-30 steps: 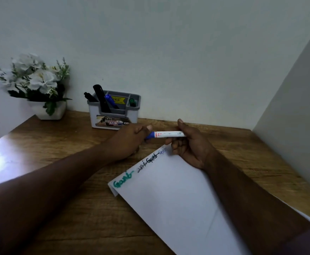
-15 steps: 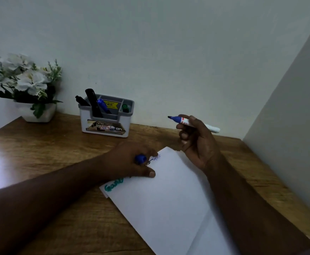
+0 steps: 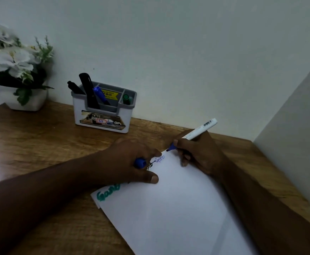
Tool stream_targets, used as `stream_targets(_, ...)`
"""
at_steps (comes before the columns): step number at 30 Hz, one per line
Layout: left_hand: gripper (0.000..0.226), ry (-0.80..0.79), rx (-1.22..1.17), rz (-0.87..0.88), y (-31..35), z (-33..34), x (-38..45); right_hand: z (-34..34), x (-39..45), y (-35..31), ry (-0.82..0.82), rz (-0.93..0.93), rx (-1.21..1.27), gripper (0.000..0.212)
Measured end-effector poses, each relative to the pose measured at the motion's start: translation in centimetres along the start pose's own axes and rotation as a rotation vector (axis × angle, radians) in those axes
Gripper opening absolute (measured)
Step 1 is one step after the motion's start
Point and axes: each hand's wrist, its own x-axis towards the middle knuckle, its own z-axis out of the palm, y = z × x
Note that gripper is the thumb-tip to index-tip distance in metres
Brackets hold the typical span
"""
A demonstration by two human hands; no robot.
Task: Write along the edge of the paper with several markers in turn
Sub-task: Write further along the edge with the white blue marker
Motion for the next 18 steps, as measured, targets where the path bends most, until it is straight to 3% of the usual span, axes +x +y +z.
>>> stream_targets(4, 0.049, 0.008, 0.068, 0.020, -0.04, -0.06, 0.08, 0.12, -0.08, 0.09, 0.009, -0.021, -0.094, 0.012)
stream_targets(12, 0.044, -0.003, 0.102, 0.008, 0.23, -0.08, 0.20, -0.06, -0.21, 0.38, -0.051, -0.042, -0.257, 0.011)
stream_targets(18, 0.046, -0.025, 0.070, -0.023, 0.60, -0.34, 0.03, -0.19, 0.01, 0.36, -0.025, -0.031, -0.227, 0.011)
